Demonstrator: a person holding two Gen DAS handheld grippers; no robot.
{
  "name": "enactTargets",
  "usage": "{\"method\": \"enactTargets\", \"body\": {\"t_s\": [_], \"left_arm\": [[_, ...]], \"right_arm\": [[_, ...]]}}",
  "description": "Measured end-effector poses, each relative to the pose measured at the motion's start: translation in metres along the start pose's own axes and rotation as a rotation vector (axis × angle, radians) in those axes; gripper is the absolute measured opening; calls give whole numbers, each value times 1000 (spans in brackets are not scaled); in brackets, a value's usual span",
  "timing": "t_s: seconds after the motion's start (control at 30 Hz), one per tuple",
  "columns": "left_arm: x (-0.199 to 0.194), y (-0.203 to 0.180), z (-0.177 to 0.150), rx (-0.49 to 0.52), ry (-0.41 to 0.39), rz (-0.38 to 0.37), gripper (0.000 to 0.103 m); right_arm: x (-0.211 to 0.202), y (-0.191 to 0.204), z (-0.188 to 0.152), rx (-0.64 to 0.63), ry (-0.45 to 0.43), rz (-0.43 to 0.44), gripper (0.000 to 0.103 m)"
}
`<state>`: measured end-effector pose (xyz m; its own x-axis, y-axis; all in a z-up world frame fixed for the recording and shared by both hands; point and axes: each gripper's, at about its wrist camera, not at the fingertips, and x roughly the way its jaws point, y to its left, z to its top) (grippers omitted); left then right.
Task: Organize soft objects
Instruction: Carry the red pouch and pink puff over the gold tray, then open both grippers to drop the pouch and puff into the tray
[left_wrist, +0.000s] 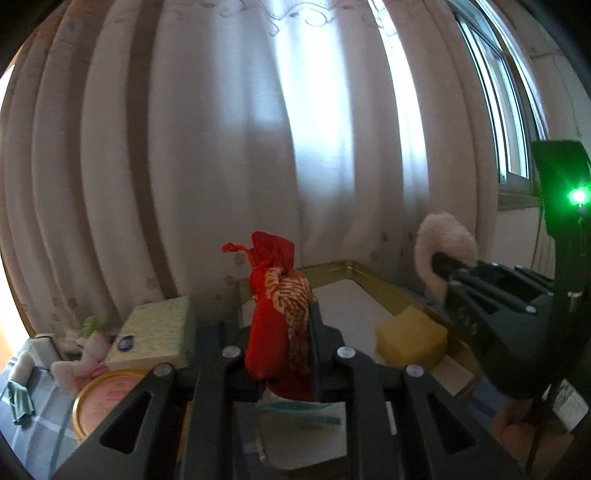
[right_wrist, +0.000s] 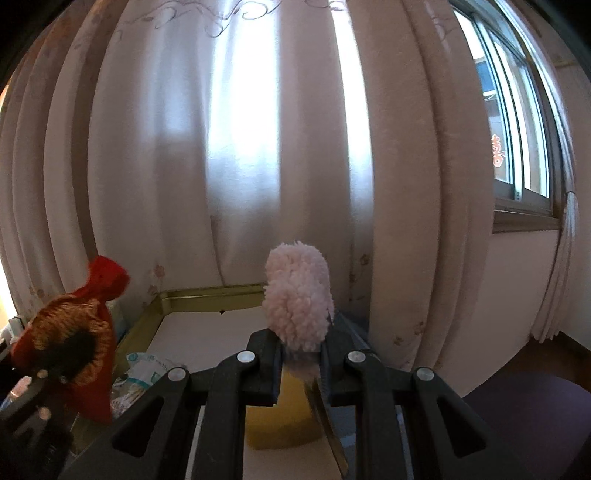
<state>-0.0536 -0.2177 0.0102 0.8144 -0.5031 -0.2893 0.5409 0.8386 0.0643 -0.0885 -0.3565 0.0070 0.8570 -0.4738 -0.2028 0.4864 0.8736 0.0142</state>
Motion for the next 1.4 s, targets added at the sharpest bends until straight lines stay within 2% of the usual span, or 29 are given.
{"method": "enactTargets", "body": {"t_s": [0.13, 0.17, 0.2, 0.27, 0.33, 0.4, 0.43, 0.5, 0.53, 0.6, 0.67, 0.73, 0.9, 1.13, 1.4], "left_arm": [[11, -9, 2, 6, 30, -15, 17], [13, -10, 3, 4, 38, -19, 18], [15, -11, 3, 1, 46, -25, 26], [21, -12, 4, 2, 66, -36, 27], [24, -15, 4, 5, 75, -39, 37], [26, -13, 4, -6, 82, -24, 50], [26, -11, 4, -22, 84, -9, 55], [27, -4, 4, -56, 83, 14, 75], [26, 0, 4, -77, 78, 29, 78], [21, 5, 2, -105, 58, 48, 92], [16, 9, 2, -121, 35, 75, 102], [13, 12, 1, -134, 19, 99, 102], [10, 11, 1, -123, 17, 100, 103], [9, 13, 0, -121, 29, 108, 103], [4, 17, -2, -129, 34, 126, 103]], "right_arm": [[12, 5, 2, -26, 31, 47, 18], [15, 6, 2, -29, 41, 59, 18], [18, 7, 2, -30, 52, 71, 18], [23, 8, 2, -29, 76, 100, 20], [28, 7, 2, -20, 100, 122, 27], [30, 4, 2, -4, 111, 122, 50], [29, 2, 2, 7, 111, 116, 54], [26, -2, 1, 27, 97, 107, 64], [22, -5, 1, 38, 80, 105, 66], [15, -8, 1, 54, 46, 86, 78], [11, -13, 2, 70, 16, 69, 82], [9, -15, 2, 85, 10, 63, 86], [3, -18, 2, 112, -6, 34, 87], [-21, -14, 3, 96, -127, -37, 87], [-21, -14, 4, 86, -130, -70, 87]]}}
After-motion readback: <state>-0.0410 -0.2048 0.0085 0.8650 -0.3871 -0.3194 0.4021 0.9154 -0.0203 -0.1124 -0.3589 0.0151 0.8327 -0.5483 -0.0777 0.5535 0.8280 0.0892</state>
